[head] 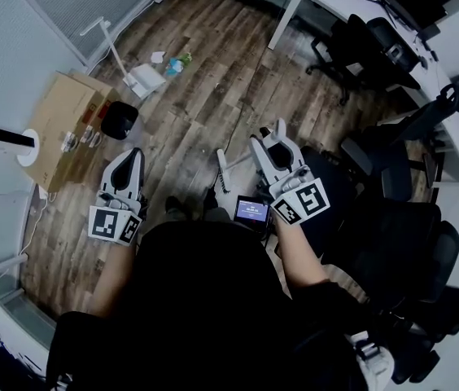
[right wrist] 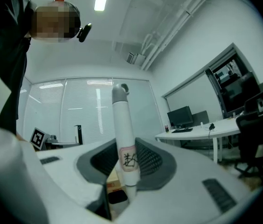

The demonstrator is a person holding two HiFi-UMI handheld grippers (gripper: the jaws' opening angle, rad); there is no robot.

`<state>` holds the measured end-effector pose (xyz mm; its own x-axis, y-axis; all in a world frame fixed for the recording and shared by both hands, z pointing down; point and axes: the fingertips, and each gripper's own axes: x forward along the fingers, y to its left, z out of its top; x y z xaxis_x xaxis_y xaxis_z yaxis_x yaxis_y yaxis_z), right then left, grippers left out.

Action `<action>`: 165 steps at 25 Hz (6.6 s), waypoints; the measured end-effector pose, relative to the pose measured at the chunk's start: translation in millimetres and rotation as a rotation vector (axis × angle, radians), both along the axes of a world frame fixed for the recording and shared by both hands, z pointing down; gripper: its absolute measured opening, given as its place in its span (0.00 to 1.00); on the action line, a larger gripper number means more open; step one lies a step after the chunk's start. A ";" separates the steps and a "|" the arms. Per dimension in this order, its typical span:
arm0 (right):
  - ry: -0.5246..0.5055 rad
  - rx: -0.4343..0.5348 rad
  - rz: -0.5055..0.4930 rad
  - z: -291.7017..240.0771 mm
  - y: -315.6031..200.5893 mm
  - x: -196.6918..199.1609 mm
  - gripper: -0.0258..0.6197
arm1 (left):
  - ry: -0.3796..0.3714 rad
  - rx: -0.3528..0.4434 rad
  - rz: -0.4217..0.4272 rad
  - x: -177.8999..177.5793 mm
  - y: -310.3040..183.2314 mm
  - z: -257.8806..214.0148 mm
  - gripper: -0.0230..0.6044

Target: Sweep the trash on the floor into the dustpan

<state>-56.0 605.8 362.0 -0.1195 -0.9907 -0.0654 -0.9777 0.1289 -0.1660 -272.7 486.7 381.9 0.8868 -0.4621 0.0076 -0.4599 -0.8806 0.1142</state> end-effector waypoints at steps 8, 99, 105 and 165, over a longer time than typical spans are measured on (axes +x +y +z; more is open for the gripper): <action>0.006 0.016 0.014 7.8 13.2 25.4 0.19 | -0.021 0.004 -0.063 14.2 8.1 5.1 0.03; -0.039 -0.132 -0.433 76.7 -797.2 400.4 0.20 | -0.867 -0.108 -0.178 127.1 -706.8 141.3 0.28; 0.012 -0.145 -0.410 79.4 -844.7 420.7 0.20 | -1.229 -0.193 0.104 79.1 -716.5 216.7 0.32; -0.506 -0.138 -0.232 182.4 -924.7 169.9 0.28 | -0.915 -0.394 0.209 84.4 -707.6 261.5 0.24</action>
<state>114.0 -318.9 544.4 -0.3224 -0.9456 -0.0430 -0.7210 0.2747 -0.6362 -188.3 -220.8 643.4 0.5269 -0.1164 0.8419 -0.3575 -0.9290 0.0953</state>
